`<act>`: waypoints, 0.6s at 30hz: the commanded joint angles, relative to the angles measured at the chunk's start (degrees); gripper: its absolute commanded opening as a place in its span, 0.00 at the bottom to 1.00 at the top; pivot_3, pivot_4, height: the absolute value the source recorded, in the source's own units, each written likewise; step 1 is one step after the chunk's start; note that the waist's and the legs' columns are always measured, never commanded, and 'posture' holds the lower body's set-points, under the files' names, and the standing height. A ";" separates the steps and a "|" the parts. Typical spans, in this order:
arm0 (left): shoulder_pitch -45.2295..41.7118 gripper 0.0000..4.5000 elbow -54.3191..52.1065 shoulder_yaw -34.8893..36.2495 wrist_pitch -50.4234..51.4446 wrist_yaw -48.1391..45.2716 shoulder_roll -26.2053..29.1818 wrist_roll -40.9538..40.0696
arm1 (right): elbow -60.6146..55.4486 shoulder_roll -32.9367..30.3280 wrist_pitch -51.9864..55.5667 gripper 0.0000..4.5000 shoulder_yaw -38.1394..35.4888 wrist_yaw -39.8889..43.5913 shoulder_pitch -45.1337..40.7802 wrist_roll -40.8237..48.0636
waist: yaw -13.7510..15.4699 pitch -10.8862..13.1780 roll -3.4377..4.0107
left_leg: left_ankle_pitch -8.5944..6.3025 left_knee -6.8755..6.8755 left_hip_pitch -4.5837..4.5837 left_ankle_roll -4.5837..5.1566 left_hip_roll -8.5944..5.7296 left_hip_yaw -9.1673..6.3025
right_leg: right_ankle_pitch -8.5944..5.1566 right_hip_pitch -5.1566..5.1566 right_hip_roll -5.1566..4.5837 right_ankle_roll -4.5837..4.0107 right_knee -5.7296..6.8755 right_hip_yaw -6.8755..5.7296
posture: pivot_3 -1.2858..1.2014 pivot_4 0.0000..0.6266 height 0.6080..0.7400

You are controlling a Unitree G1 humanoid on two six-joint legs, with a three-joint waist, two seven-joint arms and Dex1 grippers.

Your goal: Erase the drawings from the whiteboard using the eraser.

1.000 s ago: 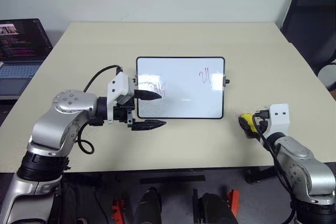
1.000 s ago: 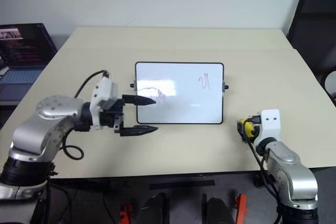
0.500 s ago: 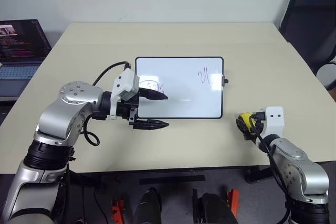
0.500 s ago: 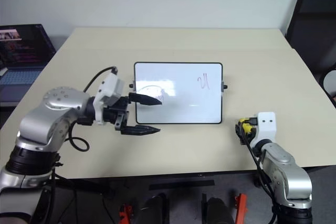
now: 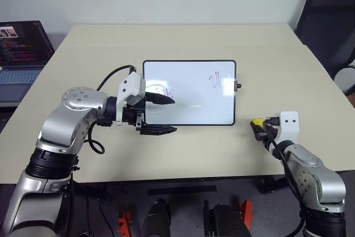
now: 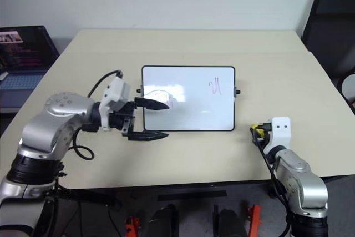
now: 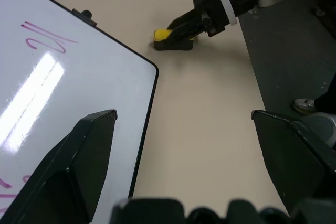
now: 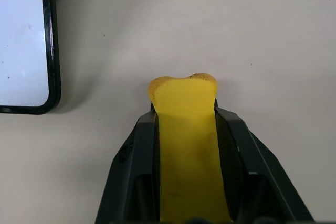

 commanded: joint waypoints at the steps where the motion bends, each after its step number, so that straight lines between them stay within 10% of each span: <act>1: -0.06 1.00 -1.82 2.72 1.12 3.05 0.37 -0.01 | -8.56 -2.85 3.20 0.24 0.70 2.59 -2.45 2.88 | -0.01 0.00 0.00 | 0.00 0.00 0.00 0.00 0.00 0.00 | 0.00 0.00 0.00 0.00 0.01 0.01 | 0.52 0.24 1.00; 9: -0.39 1.00 -0.18 2.64 1.98 5.97 1.02 1.73 | -11.52 -4.51 11.14 0.24 8.63 3.88 -20.11 5.37 | -0.27 0.00 0.00 | 0.02 0.08 0.10 0.02 0.05 -0.02 | -0.01 -0.01 0.08 -0.01 0.25 0.03 | 0.52 0.24 1.00; 18: -1.60 1.00 1.44 3.09 0.89 4.94 1.81 2.09 | 12.10 -3.07 -6.12 0.24 21.16 3.87 -36.45 -8.81 | -0.12 0.00 0.00 | 0.03 0.13 0.07 0.02 0.04 -0.01 | 0.02 -0.04 0.08 -0.08 0.28 0.03 | 0.52 0.24 1.00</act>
